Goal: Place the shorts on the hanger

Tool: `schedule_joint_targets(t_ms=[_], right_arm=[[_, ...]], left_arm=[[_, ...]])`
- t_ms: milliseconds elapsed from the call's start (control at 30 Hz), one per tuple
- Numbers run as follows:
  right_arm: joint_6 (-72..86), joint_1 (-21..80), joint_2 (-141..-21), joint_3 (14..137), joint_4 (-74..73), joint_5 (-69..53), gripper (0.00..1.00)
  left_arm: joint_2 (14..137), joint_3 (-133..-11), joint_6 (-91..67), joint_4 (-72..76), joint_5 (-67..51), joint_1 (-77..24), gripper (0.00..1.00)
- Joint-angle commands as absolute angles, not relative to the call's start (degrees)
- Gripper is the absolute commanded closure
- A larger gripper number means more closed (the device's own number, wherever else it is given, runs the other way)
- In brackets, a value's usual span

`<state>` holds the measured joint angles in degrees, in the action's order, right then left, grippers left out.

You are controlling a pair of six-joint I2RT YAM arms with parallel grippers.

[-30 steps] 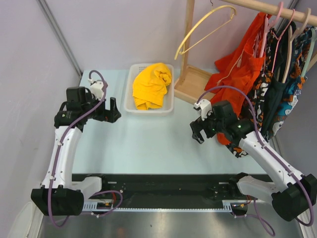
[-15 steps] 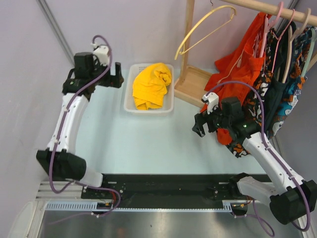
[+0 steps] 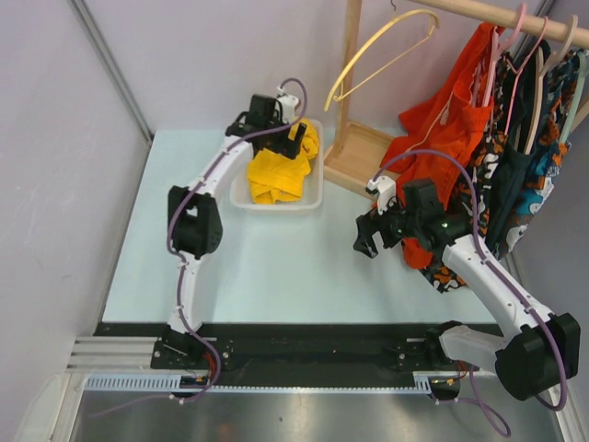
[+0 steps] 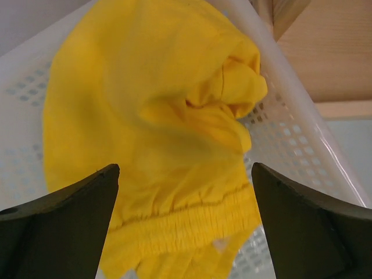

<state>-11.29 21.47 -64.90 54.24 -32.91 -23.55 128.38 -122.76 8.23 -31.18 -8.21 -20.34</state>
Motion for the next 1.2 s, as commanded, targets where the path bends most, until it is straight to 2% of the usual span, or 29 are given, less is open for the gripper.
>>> schedule_joint_targets(t_ms=[0, 100, 267, 333, 367, 400, 467, 500, 600, 833, 1067, 1167], right_arm=[[-13.4, 20.8, -66.3, 55.9, -34.2, -25.9, 0.00], [-13.6, 20.4, -67.1, 56.6, -35.0, -26.1, 0.00], [-13.8, 20.2, -66.5, 57.0, -36.2, -26.5, 0.00], [-13.8, 20.1, -66.0, 57.0, -36.5, -26.7, 0.00], [-13.6, 20.1, -65.0, 57.0, -36.4, -27.2, 0.00], [-13.5, 20.0, -64.4, 57.0, -36.3, -27.4, 0.00], [-13.5, 20.0, -63.5, 57.1, -36.1, -27.3, 0.00], [-13.6, 19.8, -62.9, 57.4, -36.3, -27.2, 0.00], [-14.5, 19.6, -62.8, 58.3, -37.1, -26.5, 0.00], [-15.5, 19.6, -61.8, 60.6, -38.4, -28.3, 0.00], [-16.5, 20.3, -60.6, 62.0, -38.1, -28.8, 0.00], [-17.6, 21.0, -60.1, 62.7, -38.8, -28.3, 0.00]], left_arm=[[139.5, -135.7, 9.8, -32.5, -4.2, -21.2, 0.00], [144.9, -141.0, 11.9, -35.4, -1.0, -21.6, 0.00], [144.8, -137.7, 14.1, -41.6, -0.8, -21.8, 0.00], [145.5, -138.1, 14.8, -46.2, -2.6, -21.5, 0.06], [145.6, -138.1, 14.7, -47.3, -2.6, -21.5, 0.12], [145.9, -138.1, 14.3, -48.1, -2.5, -21.4, 0.30], [146.1, -138.6, 14.2, -50.4, -2.9, -21.1, 0.52], [145.8, -139.2, 14.1, -51.1, -3.1, -21.0, 0.75], [141.5, -139.3, 13.8, -52.1, -4.5, -20.9, 1.00], [121.9, -140.8, 12.9, -53.2, -6.4, -21.0, 1.00], [110.2, -140.1, 8.6, -60.8, -13.6, -22.2, 1.00], [102.9, -134.1, 6.1, -60.3, -17.7, -23.0, 1.00]])
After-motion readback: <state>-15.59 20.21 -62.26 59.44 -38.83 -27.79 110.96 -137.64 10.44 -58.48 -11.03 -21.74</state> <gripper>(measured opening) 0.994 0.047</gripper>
